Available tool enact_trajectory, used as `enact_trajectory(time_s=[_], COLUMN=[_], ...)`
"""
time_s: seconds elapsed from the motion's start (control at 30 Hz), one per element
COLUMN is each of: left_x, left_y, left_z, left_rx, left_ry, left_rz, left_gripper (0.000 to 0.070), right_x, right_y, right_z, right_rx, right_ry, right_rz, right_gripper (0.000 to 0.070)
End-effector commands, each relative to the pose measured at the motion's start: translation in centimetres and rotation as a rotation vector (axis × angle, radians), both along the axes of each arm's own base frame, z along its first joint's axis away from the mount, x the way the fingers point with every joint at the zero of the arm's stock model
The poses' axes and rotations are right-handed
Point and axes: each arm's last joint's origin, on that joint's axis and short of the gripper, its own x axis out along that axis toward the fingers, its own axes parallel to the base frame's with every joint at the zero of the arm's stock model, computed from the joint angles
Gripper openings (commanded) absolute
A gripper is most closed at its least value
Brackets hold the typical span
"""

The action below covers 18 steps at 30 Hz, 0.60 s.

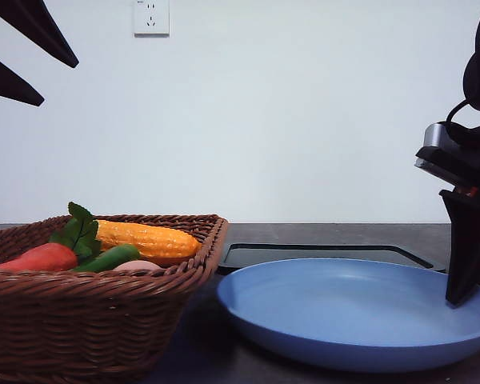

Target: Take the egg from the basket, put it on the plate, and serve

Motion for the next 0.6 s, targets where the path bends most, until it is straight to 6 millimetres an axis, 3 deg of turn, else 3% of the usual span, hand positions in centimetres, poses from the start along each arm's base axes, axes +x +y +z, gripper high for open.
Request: enact_trajectory(time_s=[0.0, 0.2, 0.37, 0.57], left_x=[0.1, 0.0, -0.1, -0.2], left_y=[-0.2, -0.2, -1.0, -3.9], left_z=[0.6, 0.6, 0.5, -0.4], left_rx=[-0.012, -0.049, -0.071, -0.007], left_ry=[-0.014, 0.01, 0.045, 0.093], left_rz=[-0.005, -0.033, -0.087, -0.175], left_gripper=[0.0311, 0.0421, 0.0425, 0.0422], right_x=[0.1, -0.1, -1.2, -2.7], right_y=[0.1, 0.1, -0.3, -0.9], right_z=[-0.2, 0.4, 1.9, 3.8], right_rx=[0.002, 0.009, 0.0, -0.085], right_ry=[0.012, -0.004, -0.03, -0.095], right_rz=[-0.003, -0.009, -0.016, -0.057], right_gripper=[0.0, 0.0, 0.0, 0.0])
